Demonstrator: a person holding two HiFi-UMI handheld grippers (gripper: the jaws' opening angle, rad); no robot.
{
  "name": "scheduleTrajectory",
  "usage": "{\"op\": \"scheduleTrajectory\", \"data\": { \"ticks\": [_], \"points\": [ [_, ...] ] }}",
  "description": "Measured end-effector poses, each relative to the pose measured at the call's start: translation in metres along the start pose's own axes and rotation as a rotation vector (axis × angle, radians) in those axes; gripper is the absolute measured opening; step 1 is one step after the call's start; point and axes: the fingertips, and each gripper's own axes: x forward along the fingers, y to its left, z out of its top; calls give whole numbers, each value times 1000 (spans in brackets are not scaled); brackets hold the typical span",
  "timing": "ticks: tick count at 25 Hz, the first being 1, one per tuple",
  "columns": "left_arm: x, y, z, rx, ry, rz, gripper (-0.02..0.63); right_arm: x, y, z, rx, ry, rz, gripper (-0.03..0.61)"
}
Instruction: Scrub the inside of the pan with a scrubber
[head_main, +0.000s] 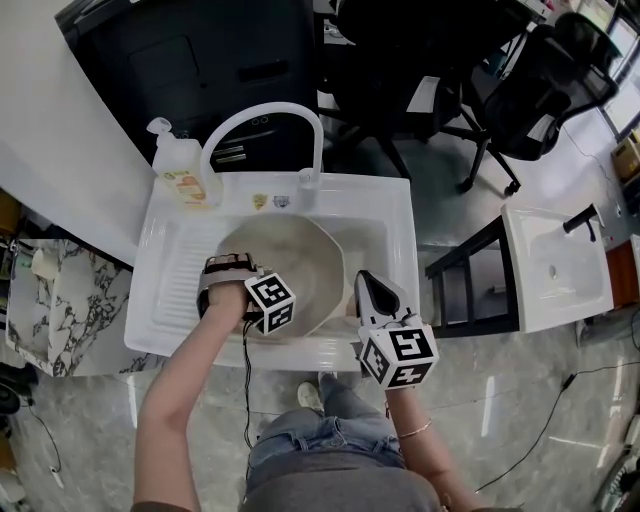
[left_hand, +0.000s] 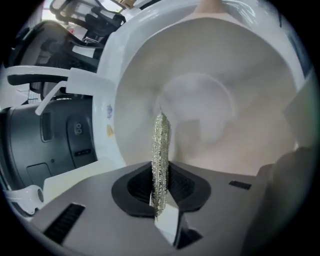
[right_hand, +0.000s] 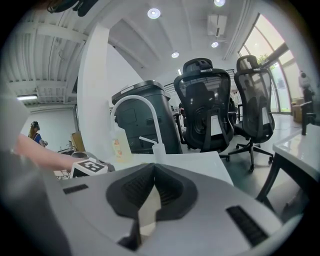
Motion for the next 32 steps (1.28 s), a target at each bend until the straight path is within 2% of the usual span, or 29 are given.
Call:
{"op": "scheduleTrajectory", "data": {
  "ticks": [3, 8, 13, 17, 23, 27, 32],
  "points": [
    [-4, -23, -1, 27, 24, -127, 64, -3, -2, 2, 1, -5, -3, 11],
    [-15, -55, -3, -2, 36, -309, 64, -9, -2, 3, -1, -16, 8, 11],
    [-32, -78, -3, 3, 48, -473, 63, -15, 0, 5, -2, -22, 18, 11],
    [-52, -97, 9, -20, 2, -634, 63, -19, 0, 5, -5, -20, 25, 11],
    [-77, -110, 31, -80, -84, -797, 63, -21, -3, 6, -3, -23, 28, 11],
    [-84, -111, 50, -152, -152, -874, 63, -20, -6, 6, -5, -22, 30, 11],
    [-98, -109, 81, -267, -286, -1007, 63, -15, -9, 8, -6, -16, 24, 11]
  ]
}}
